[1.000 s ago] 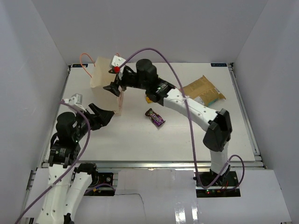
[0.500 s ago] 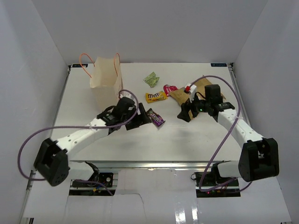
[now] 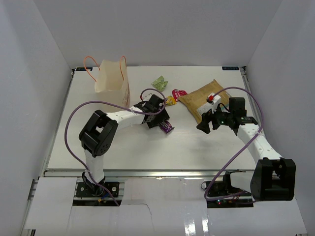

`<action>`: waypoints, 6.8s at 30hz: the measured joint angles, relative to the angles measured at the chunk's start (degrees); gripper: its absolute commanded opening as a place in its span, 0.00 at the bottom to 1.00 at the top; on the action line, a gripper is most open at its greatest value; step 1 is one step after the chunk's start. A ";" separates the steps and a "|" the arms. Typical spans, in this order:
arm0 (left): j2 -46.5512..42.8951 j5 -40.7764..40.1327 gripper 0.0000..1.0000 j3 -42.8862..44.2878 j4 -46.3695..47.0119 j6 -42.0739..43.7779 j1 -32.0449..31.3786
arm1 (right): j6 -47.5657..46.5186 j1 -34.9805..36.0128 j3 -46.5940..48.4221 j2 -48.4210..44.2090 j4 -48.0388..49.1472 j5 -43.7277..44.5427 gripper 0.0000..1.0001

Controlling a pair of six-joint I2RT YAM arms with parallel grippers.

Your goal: Place the snacks into the paper bag

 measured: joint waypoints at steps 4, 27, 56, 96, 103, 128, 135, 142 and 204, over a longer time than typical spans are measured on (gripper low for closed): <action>3.15 -1.05 0.46 3.10 -1.14 -2.10 0.00 | -0.04 -0.24 -0.66 0.00 0.13 -0.52 0.84; -29.79 -0.52 0.17 17.22 -11.85 35.89 4.55 | -3.15 -0.55 -0.68 0.13 -0.15 -3.56 0.83; -14.80 -4.28 0.32 29.90 -18.10 49.99 26.27 | -4.37 -0.57 0.33 1.44 -0.72 -4.37 0.83; -47.82 24.26 0.98 -13.55 6.78 20.96 16.98 | 54.69 -10.14 8.44 25.29 5.57 16.33 0.93; -41.44 24.30 0.98 -15.65 16.81 16.00 8.72 | 58.27 -9.88 6.49 27.93 15.02 13.07 0.86; 1.68 25.86 0.98 -0.11 30.77 -1.03 0.92 | 70.14 -13.22 -0.35 25.09 26.69 -2.71 0.08; 8.57 29.46 0.98 6.95 31.61 -1.14 0.46 | 72.85 -13.73 -3.04 22.23 25.73 -8.33 0.08; 12.26 30.99 0.98 9.14 32.00 -1.53 -0.83 | 76.98 -13.73 -4.92 20.35 26.73 -12.74 0.08; -31.39 -23.58 0.00 57.96 -25.44 54.29 3.43 | -0.17 -13.66 19.98 24.90 -19.37 -33.53 0.86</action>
